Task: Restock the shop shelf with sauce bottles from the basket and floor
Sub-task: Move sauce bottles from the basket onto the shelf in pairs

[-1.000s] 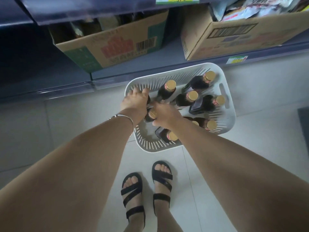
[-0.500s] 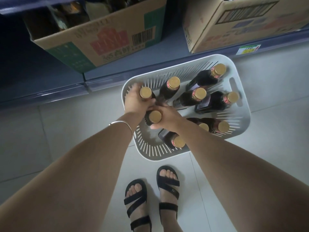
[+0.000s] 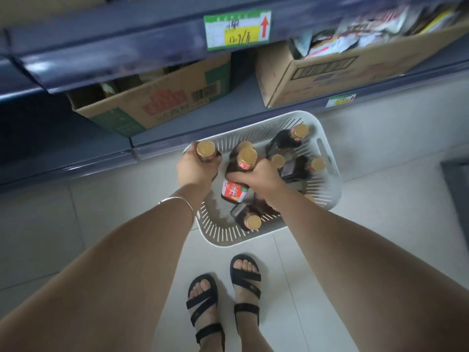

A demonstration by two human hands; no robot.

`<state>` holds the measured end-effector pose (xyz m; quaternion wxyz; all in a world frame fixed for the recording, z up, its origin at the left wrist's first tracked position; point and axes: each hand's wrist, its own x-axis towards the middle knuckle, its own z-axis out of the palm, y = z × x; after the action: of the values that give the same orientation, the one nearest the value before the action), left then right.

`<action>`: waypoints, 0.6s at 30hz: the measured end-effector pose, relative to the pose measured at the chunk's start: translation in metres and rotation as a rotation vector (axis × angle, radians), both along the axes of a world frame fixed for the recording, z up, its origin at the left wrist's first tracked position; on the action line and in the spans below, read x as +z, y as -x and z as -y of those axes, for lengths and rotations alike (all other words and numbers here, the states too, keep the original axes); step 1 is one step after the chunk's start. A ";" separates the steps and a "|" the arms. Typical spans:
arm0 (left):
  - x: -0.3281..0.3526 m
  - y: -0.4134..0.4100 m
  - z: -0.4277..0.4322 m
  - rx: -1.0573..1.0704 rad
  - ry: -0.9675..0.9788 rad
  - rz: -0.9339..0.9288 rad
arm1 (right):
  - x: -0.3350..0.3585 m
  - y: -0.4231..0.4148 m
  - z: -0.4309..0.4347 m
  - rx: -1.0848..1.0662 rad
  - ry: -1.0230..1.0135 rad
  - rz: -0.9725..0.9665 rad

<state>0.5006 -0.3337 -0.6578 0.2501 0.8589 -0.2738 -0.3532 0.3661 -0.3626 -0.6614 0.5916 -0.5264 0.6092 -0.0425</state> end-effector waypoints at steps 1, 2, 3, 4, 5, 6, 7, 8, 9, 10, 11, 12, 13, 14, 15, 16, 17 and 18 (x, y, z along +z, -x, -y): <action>0.014 0.000 0.003 -0.021 -0.001 0.014 | 0.011 0.001 0.004 -0.024 -0.009 -0.007; 0.029 0.001 0.005 -0.043 0.002 0.014 | 0.024 0.002 0.008 -0.040 -0.007 -0.016; 0.044 0.003 0.008 -0.061 0.006 0.005 | 0.037 0.002 0.011 -0.053 0.002 -0.026; 0.060 0.004 0.011 -0.076 0.008 -0.011 | 0.050 0.001 0.014 -0.067 0.014 -0.035; 0.074 0.006 0.013 -0.085 0.009 -0.031 | 0.062 0.000 0.017 -0.081 0.027 -0.043; 0.088 0.007 0.014 -0.087 0.012 -0.055 | 0.076 -0.001 0.020 -0.089 0.042 -0.052; 0.101 0.008 0.015 -0.081 0.020 -0.080 | 0.090 -0.002 0.023 -0.094 0.054 -0.057; 0.114 0.009 0.016 -0.074 0.032 -0.099 | 0.104 -0.002 0.025 -0.100 0.066 -0.059; 0.127 0.009 0.015 -0.070 0.043 -0.104 | 0.117 -0.001 0.028 -0.111 0.072 -0.061; 0.139 0.010 0.014 -0.072 0.050 -0.098 | 0.130 0.001 0.029 -0.123 0.076 -0.060; 0.151 0.010 0.012 -0.079 0.055 -0.089 | 0.142 0.005 0.029 -0.141 0.080 -0.059; 0.163 0.011 0.010 -0.088 0.062 -0.080 | 0.153 0.009 0.029 -0.163 0.091 -0.060; 0.174 0.011 0.008 -0.096 0.070 -0.073 | 0.164 0.014 0.028 -0.182 0.109 -0.063; 0.186 0.012 0.005 -0.104 0.080 -0.064 | 0.175 0.018 0.027 -0.197 0.131 -0.068; 0.198 0.013 0.002 -0.111 0.088 -0.055 | 0.185 0.022 0.026 -0.217 0.143 -0.071; 0.209 0.013 0.000 -0.118 0.097 -0.047 | 0.196 0.026 0.024 -0.241 0.150 -0.074; 0.222 0.014 -0.003 -0.126 0.106 -0.040 | 0.208 0.029 0.022 -0.264 0.155 -0.083; 0.234 0.015 -0.006 -0.135 0.116 -0.032 | 0.221 0.032 0.018 -0.278 0.164 -0.094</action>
<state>0.4860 -0.3276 -0.4234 0.2794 0.8167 -0.3471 -0.3667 0.3338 -0.3809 -0.4408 0.5059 -0.4851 0.6976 -0.1489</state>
